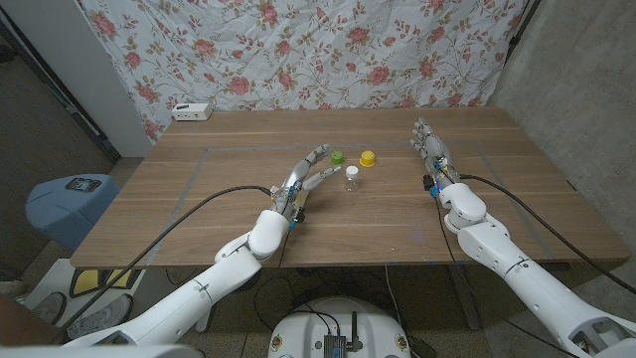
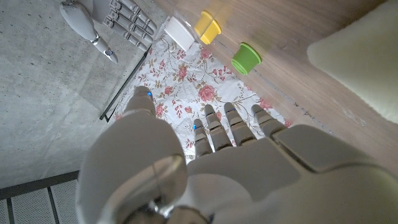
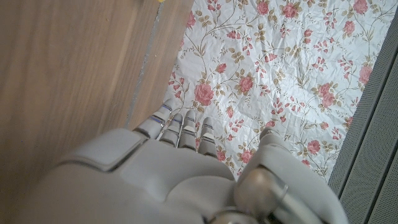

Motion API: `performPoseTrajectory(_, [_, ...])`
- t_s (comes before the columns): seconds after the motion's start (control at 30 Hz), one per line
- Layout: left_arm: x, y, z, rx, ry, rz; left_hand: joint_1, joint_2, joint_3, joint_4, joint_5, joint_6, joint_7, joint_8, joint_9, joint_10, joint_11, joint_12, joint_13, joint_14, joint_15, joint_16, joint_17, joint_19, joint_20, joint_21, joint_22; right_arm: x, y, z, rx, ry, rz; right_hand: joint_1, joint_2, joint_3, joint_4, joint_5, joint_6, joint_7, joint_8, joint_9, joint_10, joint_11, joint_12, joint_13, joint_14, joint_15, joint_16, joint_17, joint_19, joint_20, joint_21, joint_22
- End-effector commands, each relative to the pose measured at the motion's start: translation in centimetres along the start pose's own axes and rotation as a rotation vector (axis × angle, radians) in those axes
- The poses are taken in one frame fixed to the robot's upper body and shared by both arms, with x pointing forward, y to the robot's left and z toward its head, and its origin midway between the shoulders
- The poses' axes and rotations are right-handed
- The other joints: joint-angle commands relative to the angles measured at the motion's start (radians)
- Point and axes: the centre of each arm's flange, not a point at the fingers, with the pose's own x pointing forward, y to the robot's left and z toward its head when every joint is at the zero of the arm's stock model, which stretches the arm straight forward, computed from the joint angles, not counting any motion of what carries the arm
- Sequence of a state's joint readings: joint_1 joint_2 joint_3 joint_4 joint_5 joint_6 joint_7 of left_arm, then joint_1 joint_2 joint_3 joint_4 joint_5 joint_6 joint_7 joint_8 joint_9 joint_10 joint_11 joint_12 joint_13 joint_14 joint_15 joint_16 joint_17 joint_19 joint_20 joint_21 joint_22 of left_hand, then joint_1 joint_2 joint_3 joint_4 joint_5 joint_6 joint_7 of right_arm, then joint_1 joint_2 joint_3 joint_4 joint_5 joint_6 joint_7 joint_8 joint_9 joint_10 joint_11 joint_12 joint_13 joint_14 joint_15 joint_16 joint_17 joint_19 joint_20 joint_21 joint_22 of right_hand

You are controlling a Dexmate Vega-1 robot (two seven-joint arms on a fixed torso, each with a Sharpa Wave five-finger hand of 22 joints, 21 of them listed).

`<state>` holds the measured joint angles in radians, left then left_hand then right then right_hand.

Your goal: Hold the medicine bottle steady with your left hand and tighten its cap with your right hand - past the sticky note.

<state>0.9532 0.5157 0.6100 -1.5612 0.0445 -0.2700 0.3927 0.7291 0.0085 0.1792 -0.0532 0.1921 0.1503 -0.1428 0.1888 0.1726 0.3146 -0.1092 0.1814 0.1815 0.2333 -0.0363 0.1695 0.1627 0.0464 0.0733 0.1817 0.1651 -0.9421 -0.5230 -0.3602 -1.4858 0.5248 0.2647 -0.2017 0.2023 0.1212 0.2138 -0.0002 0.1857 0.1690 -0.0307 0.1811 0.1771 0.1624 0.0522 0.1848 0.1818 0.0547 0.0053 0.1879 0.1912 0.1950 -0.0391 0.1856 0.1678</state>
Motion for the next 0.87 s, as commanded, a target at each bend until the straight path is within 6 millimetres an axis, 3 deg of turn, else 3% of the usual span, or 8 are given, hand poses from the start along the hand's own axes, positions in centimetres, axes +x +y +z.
performPoseTrajectory(0.03, [0.9,2.0,-0.7,-0.036,-0.050,0.030,-0.001,0.018,0.000,0.008,0.004,0.011,0.009,0.004,0.002,-0.009,0.005,0.006,0.000,-0.007,-0.024,0.004,0.003,0.006,0.008,0.008,0.004,0.2,0.4,0.3,0.012,0.009,0.010,-0.004,-0.005,0.005,0.002,0.007,-0.013,0.002,-0.005,0.000,-0.007,-0.003,-0.003,0.000,-0.007,0.000,-0.001,0.001,0.000,-0.012,-0.003,-0.001])
performPoseTrajectory(0.63, [2.6,5.3,-3.2,-0.127,-0.059,0.044,-0.031,0.064,0.008,0.029,0.000,0.026,0.030,0.001,0.002,-0.018,0.016,0.009,0.000,-0.018,-0.008,0.004,0.004,0.010,0.019,0.008,0.005,1.1,1.2,-0.1,0.044,0.015,0.007,-0.014,-0.009,0.003,0.004,0.008,-0.015,0.006,-0.001,0.000,-0.008,-0.009,0.000,-0.001,-0.011,-0.005,0.001,0.002,0.002,-0.016,-0.001,-0.001])
performPoseTrajectory(0.87, [2.6,6.0,-4.3,-0.198,-0.036,0.077,-0.039,0.078,0.011,0.033,-0.001,0.023,0.039,-0.003,0.002,-0.021,0.022,0.010,0.000,-0.022,-0.001,0.004,0.003,0.011,0.028,0.008,0.005,2.2,1.5,-1.0,0.062,0.039,0.014,-0.018,-0.011,0.003,0.004,0.009,-0.010,0.007,0.002,0.000,-0.004,-0.008,0.002,-0.001,-0.006,-0.009,0.004,0.002,0.007,-0.016,0.002,-0.001])
